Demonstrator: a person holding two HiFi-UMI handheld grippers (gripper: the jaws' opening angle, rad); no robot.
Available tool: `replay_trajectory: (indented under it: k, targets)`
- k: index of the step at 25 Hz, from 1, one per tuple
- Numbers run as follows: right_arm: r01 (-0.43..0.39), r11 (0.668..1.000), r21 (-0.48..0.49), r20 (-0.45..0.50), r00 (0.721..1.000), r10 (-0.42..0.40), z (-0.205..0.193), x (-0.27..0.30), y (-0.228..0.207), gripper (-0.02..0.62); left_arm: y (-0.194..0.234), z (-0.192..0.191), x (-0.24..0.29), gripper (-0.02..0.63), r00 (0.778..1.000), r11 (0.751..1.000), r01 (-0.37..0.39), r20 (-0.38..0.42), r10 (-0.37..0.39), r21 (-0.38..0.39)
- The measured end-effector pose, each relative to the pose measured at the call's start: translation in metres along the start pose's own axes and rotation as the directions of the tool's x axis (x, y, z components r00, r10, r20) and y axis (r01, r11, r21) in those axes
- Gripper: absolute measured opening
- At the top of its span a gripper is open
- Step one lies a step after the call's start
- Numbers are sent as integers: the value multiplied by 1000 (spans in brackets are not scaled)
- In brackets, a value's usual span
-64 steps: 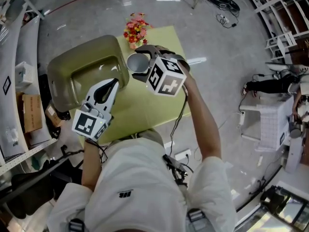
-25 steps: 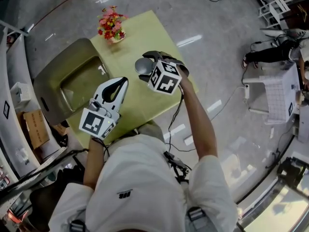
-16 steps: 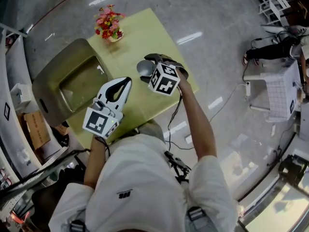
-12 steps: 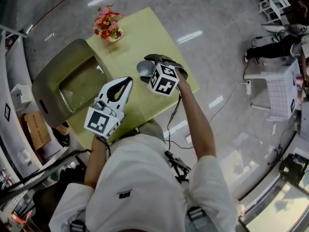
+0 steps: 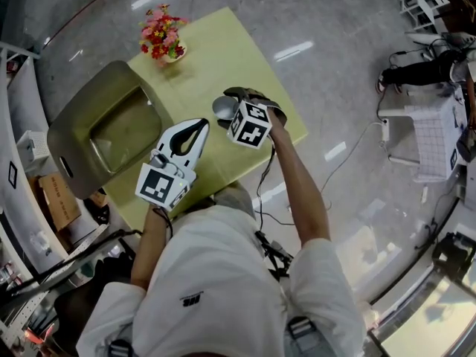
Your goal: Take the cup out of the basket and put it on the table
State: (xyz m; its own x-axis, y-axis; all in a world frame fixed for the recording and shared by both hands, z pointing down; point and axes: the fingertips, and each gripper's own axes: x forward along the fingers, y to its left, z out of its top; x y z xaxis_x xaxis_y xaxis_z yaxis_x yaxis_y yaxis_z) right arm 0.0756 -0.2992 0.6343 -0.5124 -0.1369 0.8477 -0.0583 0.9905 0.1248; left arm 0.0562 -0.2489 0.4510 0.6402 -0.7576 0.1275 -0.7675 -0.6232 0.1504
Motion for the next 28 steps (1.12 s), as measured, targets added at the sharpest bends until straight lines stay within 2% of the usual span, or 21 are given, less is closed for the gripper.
replay_trajectory:
  k: [16, 28]
  targets:
    - [2, 1000, 30, -36, 999, -1, -30, 33, 3, 350, 3, -24, 12, 14, 999, 1000, -1, -37, 1, -20]
    - [15, 999, 36, -20, 1000, -15, -33, 46, 3, 353, 6, -28, 13, 14, 999, 1000, -6, -46, 4, -28]
